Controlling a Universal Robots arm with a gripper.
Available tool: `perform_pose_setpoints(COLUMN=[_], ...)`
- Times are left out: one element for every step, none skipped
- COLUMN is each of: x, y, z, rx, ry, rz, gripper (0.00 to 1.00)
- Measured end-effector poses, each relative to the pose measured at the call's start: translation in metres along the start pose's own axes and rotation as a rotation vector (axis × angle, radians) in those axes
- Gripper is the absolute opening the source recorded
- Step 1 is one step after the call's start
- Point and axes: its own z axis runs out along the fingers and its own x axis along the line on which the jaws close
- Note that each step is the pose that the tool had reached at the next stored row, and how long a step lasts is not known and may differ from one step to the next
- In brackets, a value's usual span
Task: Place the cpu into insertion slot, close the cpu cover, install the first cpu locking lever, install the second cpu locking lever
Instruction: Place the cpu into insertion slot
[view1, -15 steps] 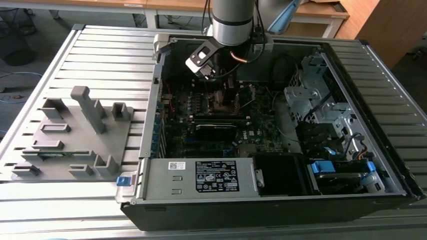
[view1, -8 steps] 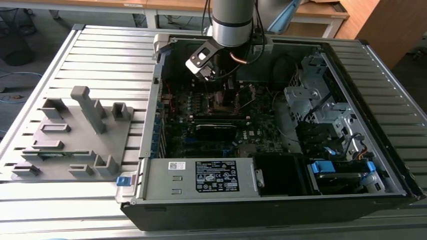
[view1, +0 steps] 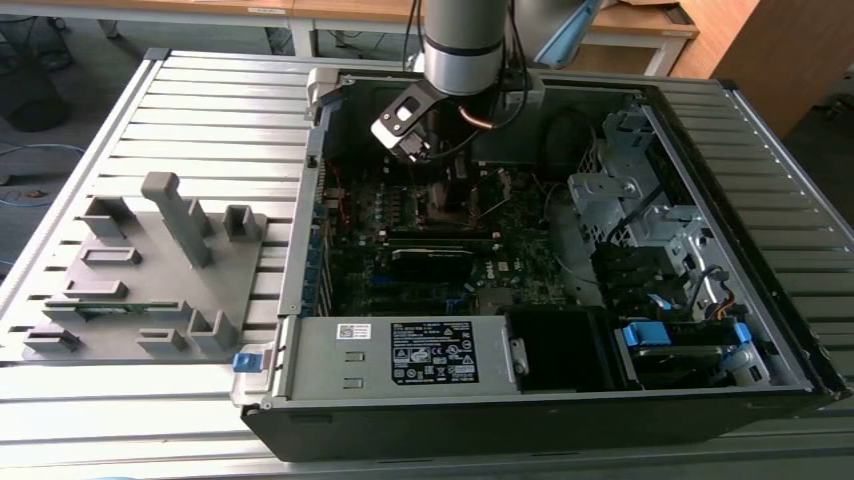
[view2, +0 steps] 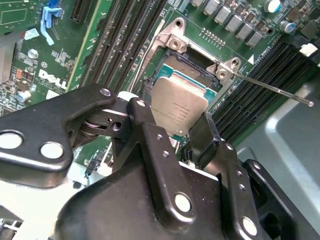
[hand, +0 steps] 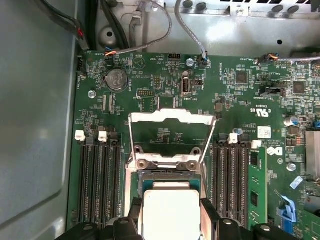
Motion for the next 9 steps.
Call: perform_pose_setpoints(x=[0.0000, 0.0000, 0.0000, 0.0000, 0.0000, 0.0000, 0.0001, 0.0001, 0.0001], y=[-0.0001, -0.0002, -0.0002, -0.0002, -0.0002, -0.0002, -0.0002, -0.0002, -0.0002], z=[0.0013, 0.0019, 0.0019, 0.0019, 0.0019, 0.0020, 0.0024, 0.0031, 0.0038], rx=[0.0000, 0.0000, 0.0001, 0.0002, 0.0002, 0.0001, -0.0001, -0.0002, -0.0001], ry=[0.0000, 0.0000, -0.0002, -0.0003, -0.0002, -0.0002, 0.0001, 0.0003, 0.0001], rz=[0.000, 0.000, 0.000, 0.000, 0.000, 0.000, 0.000, 0.000, 0.000], gripper=[0.54, 0.54, 0.54, 0.54, 0.54, 0.54, 0.54, 0.54, 0.54])
